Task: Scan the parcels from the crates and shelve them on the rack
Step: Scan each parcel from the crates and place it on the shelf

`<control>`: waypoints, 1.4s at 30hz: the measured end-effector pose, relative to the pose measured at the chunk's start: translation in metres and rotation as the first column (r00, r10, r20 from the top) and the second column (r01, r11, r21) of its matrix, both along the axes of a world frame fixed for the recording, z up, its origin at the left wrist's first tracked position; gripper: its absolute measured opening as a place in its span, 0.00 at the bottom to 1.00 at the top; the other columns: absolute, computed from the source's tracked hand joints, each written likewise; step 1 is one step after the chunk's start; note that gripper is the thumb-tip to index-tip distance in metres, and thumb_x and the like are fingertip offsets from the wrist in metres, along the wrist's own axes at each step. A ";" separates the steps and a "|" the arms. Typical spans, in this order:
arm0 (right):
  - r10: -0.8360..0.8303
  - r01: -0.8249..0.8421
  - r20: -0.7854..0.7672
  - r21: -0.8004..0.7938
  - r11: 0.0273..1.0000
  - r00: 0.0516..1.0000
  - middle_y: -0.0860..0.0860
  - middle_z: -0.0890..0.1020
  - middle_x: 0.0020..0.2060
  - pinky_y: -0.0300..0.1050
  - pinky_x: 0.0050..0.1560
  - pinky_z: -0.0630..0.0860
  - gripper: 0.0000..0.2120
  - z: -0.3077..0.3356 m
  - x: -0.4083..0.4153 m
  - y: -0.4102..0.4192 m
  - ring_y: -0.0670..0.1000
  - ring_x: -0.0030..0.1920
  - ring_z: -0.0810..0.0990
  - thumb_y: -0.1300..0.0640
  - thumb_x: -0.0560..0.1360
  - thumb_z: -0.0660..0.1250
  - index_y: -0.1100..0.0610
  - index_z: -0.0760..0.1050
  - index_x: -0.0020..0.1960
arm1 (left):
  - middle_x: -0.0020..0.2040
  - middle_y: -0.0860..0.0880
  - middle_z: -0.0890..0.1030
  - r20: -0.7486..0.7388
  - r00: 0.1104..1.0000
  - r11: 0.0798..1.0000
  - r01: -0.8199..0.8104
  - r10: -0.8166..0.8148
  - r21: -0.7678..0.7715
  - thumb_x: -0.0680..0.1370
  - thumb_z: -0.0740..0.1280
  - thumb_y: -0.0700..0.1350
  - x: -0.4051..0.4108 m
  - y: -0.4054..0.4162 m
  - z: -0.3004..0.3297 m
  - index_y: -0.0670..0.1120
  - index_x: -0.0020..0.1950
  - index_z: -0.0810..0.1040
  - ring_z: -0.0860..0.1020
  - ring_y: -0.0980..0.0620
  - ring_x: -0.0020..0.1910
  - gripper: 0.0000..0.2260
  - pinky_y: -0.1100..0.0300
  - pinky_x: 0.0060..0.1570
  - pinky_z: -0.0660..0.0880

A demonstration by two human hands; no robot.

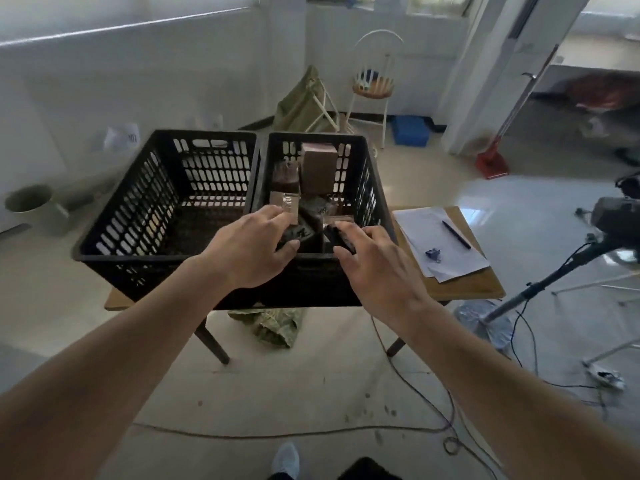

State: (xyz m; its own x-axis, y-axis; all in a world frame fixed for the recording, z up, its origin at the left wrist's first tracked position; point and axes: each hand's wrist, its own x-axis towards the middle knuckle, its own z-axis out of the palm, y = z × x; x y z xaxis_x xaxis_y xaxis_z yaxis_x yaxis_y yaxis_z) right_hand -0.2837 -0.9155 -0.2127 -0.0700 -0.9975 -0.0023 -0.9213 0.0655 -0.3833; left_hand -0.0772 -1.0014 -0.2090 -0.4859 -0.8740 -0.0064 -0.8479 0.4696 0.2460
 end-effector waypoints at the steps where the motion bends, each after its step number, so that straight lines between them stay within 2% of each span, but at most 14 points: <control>1: 0.001 -0.001 0.008 0.011 1.000 1.000 0.54 0.73 0.71 0.60 0.61 0.80 0.24 -0.004 -0.005 -0.015 0.62 0.62 0.80 0.42 0.88 0.56 0.41 0.61 0.83 | 0.80 0.52 0.66 0.011 1.000 1.000 -0.005 0.005 0.015 0.84 0.61 0.60 -0.005 -0.014 -0.005 0.54 0.81 0.66 0.71 0.47 0.76 0.26 0.45 0.69 0.73; 6: 0.047 -0.050 0.048 0.065 0.997 0.998 0.54 0.72 0.72 0.61 0.61 0.80 0.24 -0.027 -0.033 -0.087 0.62 0.62 0.81 0.42 0.87 0.57 0.40 0.61 0.82 | 0.79 0.53 0.67 0.080 0.996 0.994 -0.048 0.040 0.103 0.84 0.62 0.60 -0.033 -0.075 -0.034 0.54 0.80 0.67 0.73 0.47 0.73 0.25 0.47 0.64 0.76; 10: 0.132 -0.141 0.081 0.123 0.982 0.988 0.55 0.73 0.70 0.60 0.58 0.82 0.23 -0.049 -0.060 -0.141 0.61 0.59 0.81 0.42 0.88 0.56 0.39 0.62 0.82 | 0.79 0.52 0.68 0.136 0.983 0.977 -0.143 0.122 0.161 0.83 0.63 0.60 -0.059 -0.114 -0.057 0.53 0.80 0.67 0.73 0.46 0.73 0.26 0.46 0.66 0.76; 14: 0.211 -0.232 0.137 0.166 0.958 0.968 0.55 0.72 0.70 0.61 0.59 0.81 0.22 -0.064 -0.080 -0.190 0.62 0.61 0.80 0.42 0.88 0.56 0.39 0.63 0.82 | 0.80 0.51 0.66 0.201 0.958 0.942 -0.247 0.203 0.229 0.83 0.63 0.59 -0.084 -0.143 -0.073 0.53 0.81 0.65 0.72 0.45 0.74 0.27 0.45 0.67 0.75; 19: 0.263 -0.300 0.192 0.205 0.931 0.946 0.54 0.72 0.70 0.61 0.58 0.81 0.22 -0.077 -0.094 -0.230 0.62 0.58 0.81 0.42 0.88 0.56 0.38 0.63 0.82 | 0.76 0.46 0.68 0.241 0.923 0.881 -0.366 0.301 0.299 0.82 0.67 0.55 -0.102 -0.176 -0.091 0.51 0.78 0.68 0.75 0.41 0.69 0.25 0.43 0.63 0.77; 24: 0.275 -0.327 0.218 0.253 0.911 0.936 0.54 0.72 0.70 0.61 0.58 0.81 0.22 -0.095 -0.100 -0.254 0.62 0.58 0.81 0.41 0.88 0.57 0.39 0.64 0.81 | 0.79 0.40 0.61 0.326 0.867 0.806 -0.480 0.377 0.346 0.81 0.67 0.57 -0.102 -0.204 -0.119 0.55 0.81 0.62 0.72 0.37 0.71 0.30 0.40 0.66 0.75; 27: 0.257 -0.328 0.269 0.268 0.906 0.928 0.55 0.72 0.70 0.54 0.56 0.81 0.23 -0.106 -0.104 -0.263 0.55 0.55 0.81 0.41 0.87 0.58 0.39 0.64 0.81 | 0.78 0.39 0.60 0.375 0.852 0.786 -0.498 0.365 0.367 0.81 0.68 0.59 -0.099 -0.216 -0.135 0.58 0.82 0.59 0.72 0.35 0.70 0.32 0.40 0.65 0.75; 29: 0.236 -0.322 0.305 0.271 0.907 0.923 0.54 0.73 0.71 0.44 0.49 0.75 0.23 -0.109 -0.105 -0.266 0.44 0.47 0.76 0.40 0.87 0.59 0.38 0.64 0.81 | 0.76 0.38 0.62 0.398 0.845 0.803 -0.496 0.358 0.330 0.80 0.69 0.60 -0.098 -0.221 -0.143 0.60 0.82 0.58 0.69 0.35 0.71 0.33 0.40 0.65 0.75; 31: 0.210 -0.310 0.330 0.286 0.907 0.920 0.53 0.74 0.69 0.40 0.46 0.71 0.23 -0.111 -0.103 -0.270 0.40 0.42 0.70 0.40 0.87 0.59 0.37 0.64 0.81 | 0.75 0.38 0.65 0.410 0.835 0.816 -0.501 0.368 0.288 0.79 0.70 0.61 -0.099 -0.225 -0.146 0.62 0.82 0.56 0.67 0.36 0.72 0.35 0.40 0.64 0.74; 32: 0.200 -0.307 0.341 0.297 0.904 0.919 0.53 0.74 0.67 0.41 0.48 0.72 0.23 -0.111 -0.101 -0.272 0.41 0.43 0.71 0.40 0.87 0.59 0.37 0.64 0.81 | 0.74 0.38 0.66 0.413 0.829 0.815 -0.509 0.377 0.278 0.78 0.71 0.61 -0.100 -0.226 -0.147 0.63 0.82 0.56 0.67 0.36 0.71 0.36 0.40 0.64 0.74; 34: 0.184 -0.308 0.368 0.312 0.899 0.911 0.53 0.75 0.66 0.48 0.56 0.76 0.23 -0.112 -0.098 -0.273 0.47 0.53 0.76 0.40 0.87 0.59 0.36 0.65 0.81 | 0.73 0.38 0.67 0.412 0.823 0.808 -0.522 0.391 0.275 0.77 0.72 0.61 -0.103 -0.228 -0.147 0.64 0.83 0.55 0.67 0.36 0.71 0.38 0.40 0.65 0.74; 37: 0.157 -0.300 0.407 0.316 0.900 0.900 0.54 0.75 0.67 0.52 0.62 0.77 0.22 -0.112 -0.097 -0.270 0.54 0.64 0.77 0.40 0.87 0.59 0.36 0.65 0.81 | 0.76 0.36 0.62 0.409 0.812 0.798 -0.542 0.416 0.265 0.77 0.73 0.60 -0.111 -0.228 -0.145 0.64 0.83 0.55 0.65 0.33 0.73 0.40 0.39 0.67 0.74; 40: 0.132 -0.275 0.411 0.312 0.909 0.902 0.54 0.75 0.67 0.54 0.63 0.78 0.23 -0.112 -0.100 -0.267 0.55 0.66 0.76 0.41 0.87 0.59 0.37 0.64 0.81 | 0.77 0.35 0.57 0.420 0.808 0.804 -0.540 0.413 0.249 0.77 0.73 0.61 -0.120 -0.224 -0.146 0.64 0.83 0.54 0.65 0.31 0.73 0.40 0.40 0.68 0.73; 42: 0.127 -0.267 0.406 0.310 0.912 0.905 0.54 0.75 0.67 0.49 0.59 0.76 0.23 -0.112 -0.103 -0.265 0.53 0.63 0.76 0.41 0.87 0.59 0.37 0.64 0.81 | 0.76 0.35 0.58 0.411 0.811 0.805 -0.539 0.416 0.248 0.77 0.72 0.60 -0.123 -0.221 -0.149 0.64 0.83 0.54 0.67 0.31 0.71 0.39 0.40 0.69 0.72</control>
State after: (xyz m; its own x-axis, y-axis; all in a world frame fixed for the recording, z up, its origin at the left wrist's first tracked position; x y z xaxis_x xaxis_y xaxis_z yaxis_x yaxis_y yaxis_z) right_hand -0.3864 -1.1801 -0.3248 0.2040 -0.9182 -0.3396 -0.7245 0.0918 -0.6832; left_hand -0.2006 -1.2223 -0.3581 0.0782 -0.9032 -0.4221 -0.9968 -0.0789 -0.0158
